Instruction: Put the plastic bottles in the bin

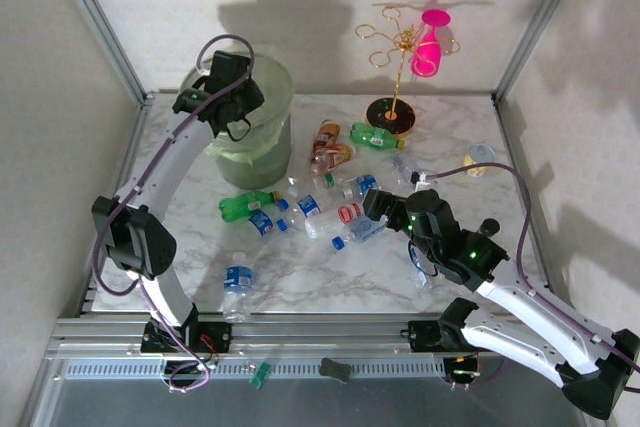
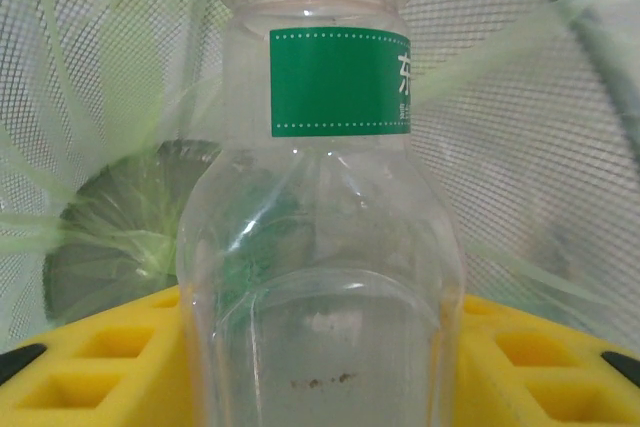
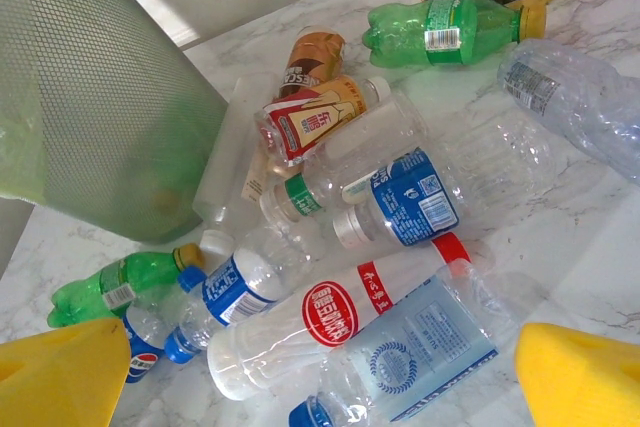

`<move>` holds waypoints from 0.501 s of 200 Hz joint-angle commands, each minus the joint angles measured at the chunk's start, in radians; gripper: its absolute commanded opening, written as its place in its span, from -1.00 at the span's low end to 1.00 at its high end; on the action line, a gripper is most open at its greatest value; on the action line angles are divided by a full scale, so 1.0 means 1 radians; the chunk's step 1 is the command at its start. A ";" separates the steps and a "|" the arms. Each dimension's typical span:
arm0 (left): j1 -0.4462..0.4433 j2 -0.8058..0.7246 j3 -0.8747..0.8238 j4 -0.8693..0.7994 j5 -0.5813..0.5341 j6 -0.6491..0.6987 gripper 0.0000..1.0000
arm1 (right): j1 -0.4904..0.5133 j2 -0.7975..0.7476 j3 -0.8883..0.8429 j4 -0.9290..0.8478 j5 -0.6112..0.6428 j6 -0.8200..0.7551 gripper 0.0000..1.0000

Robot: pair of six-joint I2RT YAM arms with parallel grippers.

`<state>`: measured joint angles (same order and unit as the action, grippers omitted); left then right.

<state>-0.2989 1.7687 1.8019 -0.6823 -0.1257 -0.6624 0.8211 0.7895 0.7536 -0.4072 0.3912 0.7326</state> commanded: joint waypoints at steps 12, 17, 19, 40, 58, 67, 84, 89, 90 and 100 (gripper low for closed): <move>0.035 0.030 -0.023 0.021 0.024 -0.025 -0.22 | -0.006 0.002 -0.003 0.015 0.004 0.013 0.98; 0.037 0.034 -0.019 0.020 0.021 -0.025 -0.21 | -0.006 0.002 -0.003 0.015 0.005 0.013 0.98; 0.038 0.036 -0.017 0.019 0.018 -0.025 -0.21 | -0.006 0.002 -0.003 0.015 0.005 0.014 0.98; 0.038 0.059 0.005 -0.003 -0.018 -0.021 -0.19 | -0.006 -0.001 -0.003 0.011 0.008 0.014 0.97; 0.039 0.078 0.007 -0.012 -0.016 -0.021 -0.18 | -0.005 -0.005 -0.004 0.010 0.011 0.016 0.98; 0.039 0.089 0.008 -0.018 -0.018 -0.021 -0.18 | -0.006 -0.007 -0.003 0.011 0.011 0.016 0.97; 0.039 0.104 0.007 -0.025 -0.026 -0.023 -0.18 | -0.006 -0.007 -0.002 0.008 0.013 0.017 0.98; 0.040 0.106 0.005 -0.025 -0.027 -0.023 -0.18 | -0.006 -0.007 -0.001 0.008 0.012 0.016 0.98; 0.040 0.107 0.005 -0.026 -0.028 -0.023 -0.18 | -0.006 -0.007 0.000 0.007 0.012 0.016 0.98; 0.040 0.109 0.001 -0.028 -0.034 -0.024 -0.18 | -0.005 -0.009 0.001 0.006 0.014 0.015 0.98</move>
<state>-0.2619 1.8561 1.7855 -0.6838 -0.1242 -0.6750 0.8211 0.7891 0.7536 -0.4076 0.3916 0.7441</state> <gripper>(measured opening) 0.512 0.988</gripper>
